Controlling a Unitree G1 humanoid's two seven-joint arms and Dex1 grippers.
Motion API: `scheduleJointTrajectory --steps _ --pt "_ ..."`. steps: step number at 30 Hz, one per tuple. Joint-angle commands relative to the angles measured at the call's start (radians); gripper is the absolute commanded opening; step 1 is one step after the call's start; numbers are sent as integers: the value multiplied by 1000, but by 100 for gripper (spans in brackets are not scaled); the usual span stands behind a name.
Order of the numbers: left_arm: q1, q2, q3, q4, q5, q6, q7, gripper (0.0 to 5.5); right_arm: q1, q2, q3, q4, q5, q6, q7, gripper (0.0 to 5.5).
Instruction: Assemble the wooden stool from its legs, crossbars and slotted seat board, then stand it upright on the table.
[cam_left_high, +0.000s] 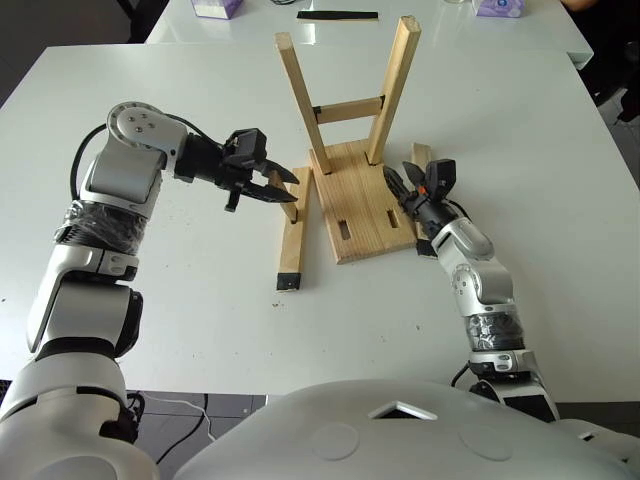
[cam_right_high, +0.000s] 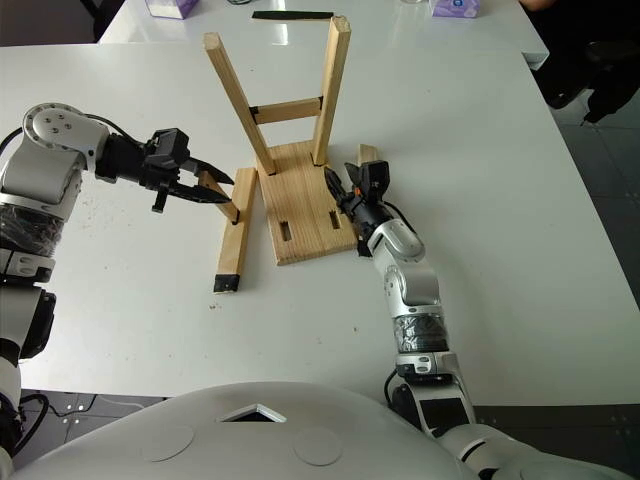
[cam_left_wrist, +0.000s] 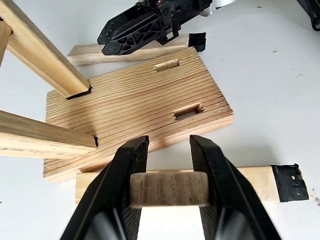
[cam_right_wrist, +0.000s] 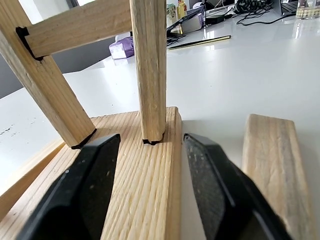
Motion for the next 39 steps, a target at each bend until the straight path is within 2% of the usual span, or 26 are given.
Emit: scheduleJointTrajectory --steps 1,6,9,13,16,18,20,22,24,27,29,34,39 --pt "38 47 42 -44 13 28 24 171 -8 -4 -22 0 1 -15 -7 236" --pt "52 79 90 -66 22 35 62 245 10 8 -29 -4 -2 -19 -17 236" --pt "110 118 138 -133 13 57 87 245 21 9 -28 -12 -3 -21 -19 236" --pt "320 197 328 -313 -53 159 182 245 34 -7 -50 -30 6 -15 -20 236" --pt "520 169 527 -518 -122 298 323 245 54 -22 -67 -45 8 -10 -21 236" --pt "588 62 618 -658 -113 393 539 245 65 -32 -74 -61 9 1 -20 236" --pt "577 -124 669 -822 -169 488 806 245 72 -40 -87 -77 13 16 -28 236" --pt "512 -367 680 -955 -263 566 1097 245 74 -48 -104 -81 16 30 -45 236" --pt "474 -581 625 -1044 -320 581 1314 245 63 -56 -117 -71 14 47 -63 236" --pt "470 -787 527 -1052 -280 516 1466 245 26 -72 -129 -43 12 65 -70 236" --pt "490 -823 492 -1005 -217 473 1485 245 -8 -77 -130 -25 14 75 -72 236" --pt "534 -831 462 -882 -143 390 1480 245 -64 -73 -111 21 -6 64 -66 236" --pt "485 -817 410 -829 -124 344 1501 245 -50 -58 -103 51 -20 47 -80 236"
